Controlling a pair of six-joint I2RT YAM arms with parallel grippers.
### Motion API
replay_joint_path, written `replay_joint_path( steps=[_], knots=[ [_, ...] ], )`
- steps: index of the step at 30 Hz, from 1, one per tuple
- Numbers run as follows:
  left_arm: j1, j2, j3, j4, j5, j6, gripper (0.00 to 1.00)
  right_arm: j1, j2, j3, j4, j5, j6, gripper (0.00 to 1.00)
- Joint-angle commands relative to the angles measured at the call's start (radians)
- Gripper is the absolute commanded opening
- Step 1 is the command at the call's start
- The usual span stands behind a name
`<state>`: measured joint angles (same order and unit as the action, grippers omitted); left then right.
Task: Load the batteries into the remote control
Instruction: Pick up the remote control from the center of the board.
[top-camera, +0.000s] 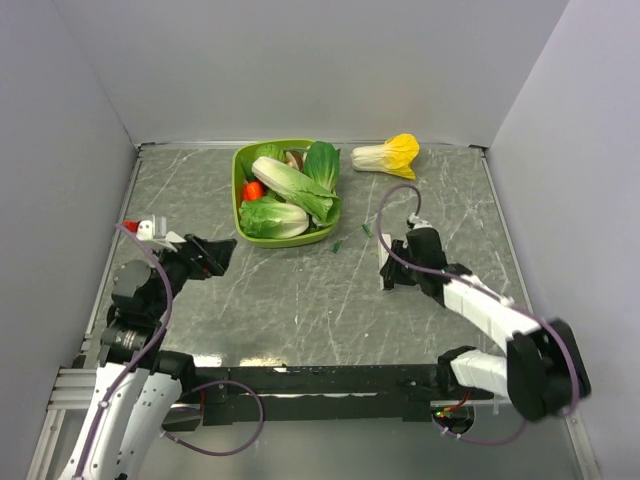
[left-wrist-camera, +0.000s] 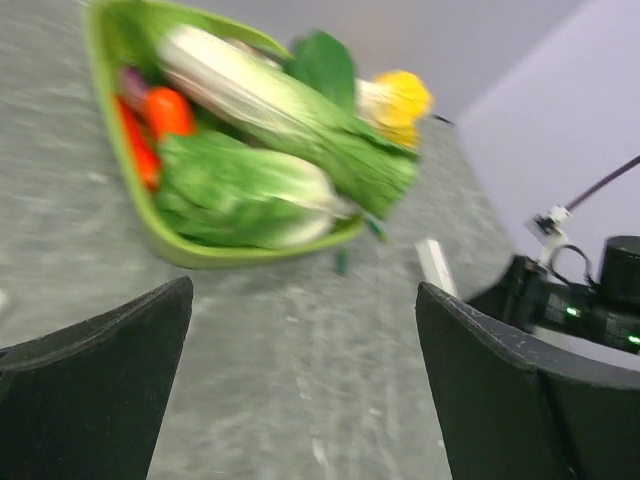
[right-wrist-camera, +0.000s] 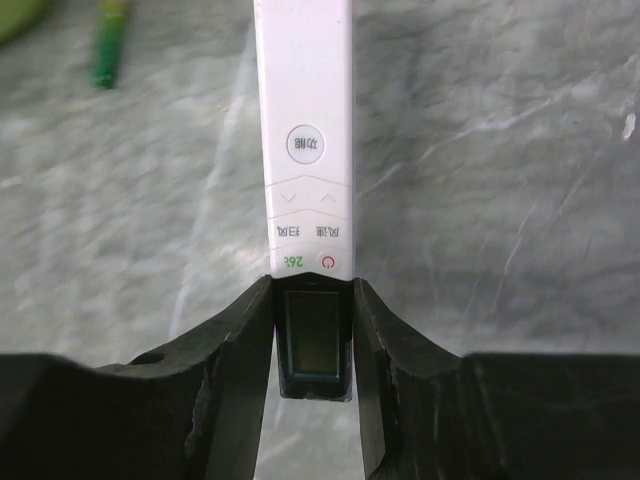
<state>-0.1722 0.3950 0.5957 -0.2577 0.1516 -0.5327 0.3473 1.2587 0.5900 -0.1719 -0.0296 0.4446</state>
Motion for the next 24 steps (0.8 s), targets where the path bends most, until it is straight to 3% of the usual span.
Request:
replay_joint_path(
  steps=[1, 6, 9, 17, 24],
  knots=[
    [-0.007, 0.053, -0.037, 0.197, 0.287, -0.194, 0.97, 0.007, -0.243, -0.094, 0.126, -0.123, 0.063, 0.19],
    [-0.075, 0.1, -0.137, 0.48, 0.355, -0.363, 0.97, 0.03, -0.542, -0.22, 0.308, -0.251, 0.164, 0.16],
    [-0.22, 0.148, -0.157, 0.569, 0.298, -0.391, 0.97, 0.048, -0.64, -0.277, 0.432, -0.334, 0.236, 0.16],
    [-0.492, 0.366, -0.198, 0.934, 0.16, -0.412, 0.97, 0.165, -0.679, -0.374, 0.823, -0.444, 0.402, 0.17],
    [-0.661, 0.544, -0.158, 1.063, 0.036, -0.299, 0.97, 0.262, -0.644, -0.409, 1.046, -0.446, 0.462, 0.17]
  ],
)
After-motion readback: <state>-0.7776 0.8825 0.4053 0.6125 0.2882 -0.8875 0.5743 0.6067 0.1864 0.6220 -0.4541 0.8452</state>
